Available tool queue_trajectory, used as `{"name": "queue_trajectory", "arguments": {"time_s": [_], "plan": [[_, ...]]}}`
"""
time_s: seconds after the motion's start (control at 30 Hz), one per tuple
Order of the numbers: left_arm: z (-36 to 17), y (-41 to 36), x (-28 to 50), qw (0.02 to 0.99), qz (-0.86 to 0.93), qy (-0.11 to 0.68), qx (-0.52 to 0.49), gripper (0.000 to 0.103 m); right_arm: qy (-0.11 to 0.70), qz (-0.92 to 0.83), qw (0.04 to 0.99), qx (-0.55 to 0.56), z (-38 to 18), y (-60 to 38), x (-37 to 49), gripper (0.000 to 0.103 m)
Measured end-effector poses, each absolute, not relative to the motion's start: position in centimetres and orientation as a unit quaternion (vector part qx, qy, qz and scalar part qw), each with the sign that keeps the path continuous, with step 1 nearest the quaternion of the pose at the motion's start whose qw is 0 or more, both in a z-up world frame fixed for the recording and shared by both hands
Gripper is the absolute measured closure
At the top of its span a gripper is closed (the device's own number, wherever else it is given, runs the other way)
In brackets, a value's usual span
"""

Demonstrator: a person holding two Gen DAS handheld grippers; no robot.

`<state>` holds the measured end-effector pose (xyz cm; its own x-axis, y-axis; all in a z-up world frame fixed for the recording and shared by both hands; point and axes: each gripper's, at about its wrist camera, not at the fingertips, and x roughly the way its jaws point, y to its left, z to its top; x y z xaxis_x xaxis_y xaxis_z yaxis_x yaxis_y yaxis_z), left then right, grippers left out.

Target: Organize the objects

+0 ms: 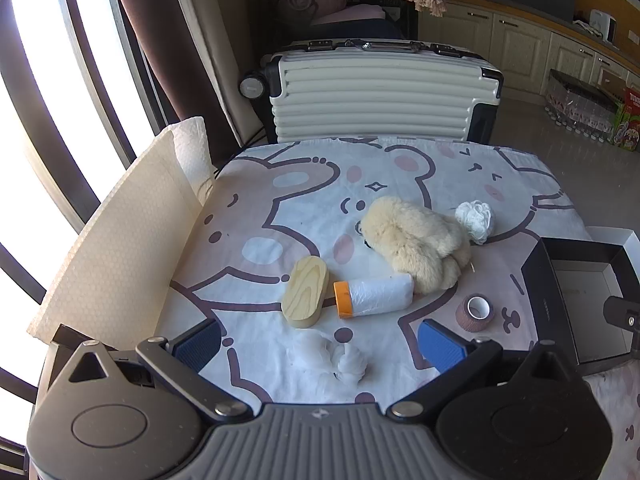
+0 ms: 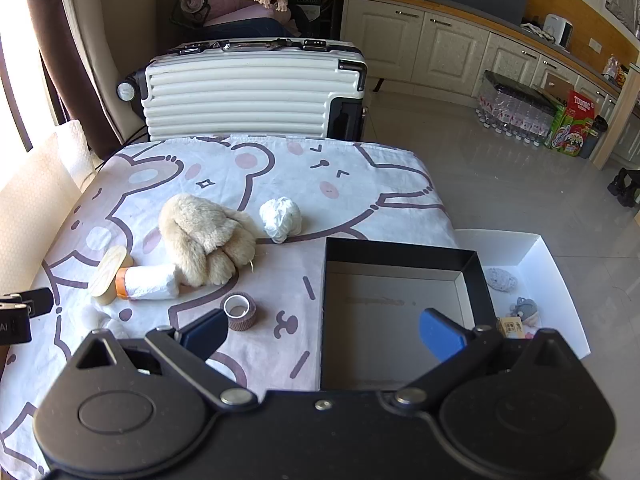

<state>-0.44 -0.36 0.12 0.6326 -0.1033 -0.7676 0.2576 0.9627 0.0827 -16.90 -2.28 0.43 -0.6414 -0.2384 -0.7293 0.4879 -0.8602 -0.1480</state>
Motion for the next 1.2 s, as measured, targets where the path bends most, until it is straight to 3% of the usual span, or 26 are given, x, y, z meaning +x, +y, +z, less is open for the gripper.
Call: {"name": "queue_trajectory", "arguments": {"time_s": [0.73, 1.2], "plan": [[-0.8, -0.4, -0.5, 0.896, -0.119, 0.418, 0.096, 0.0, 0.152, -0.896, 0.163, 0.383, 0.3, -2.2, -17.2, 0.0], [-0.8, -0.7, -0.7, 0.894, -0.128, 0.419, 0.097, 0.0, 0.118, -0.907, 0.086, 0.395, 0.6, -2.2, -17.1, 0.0]]}}
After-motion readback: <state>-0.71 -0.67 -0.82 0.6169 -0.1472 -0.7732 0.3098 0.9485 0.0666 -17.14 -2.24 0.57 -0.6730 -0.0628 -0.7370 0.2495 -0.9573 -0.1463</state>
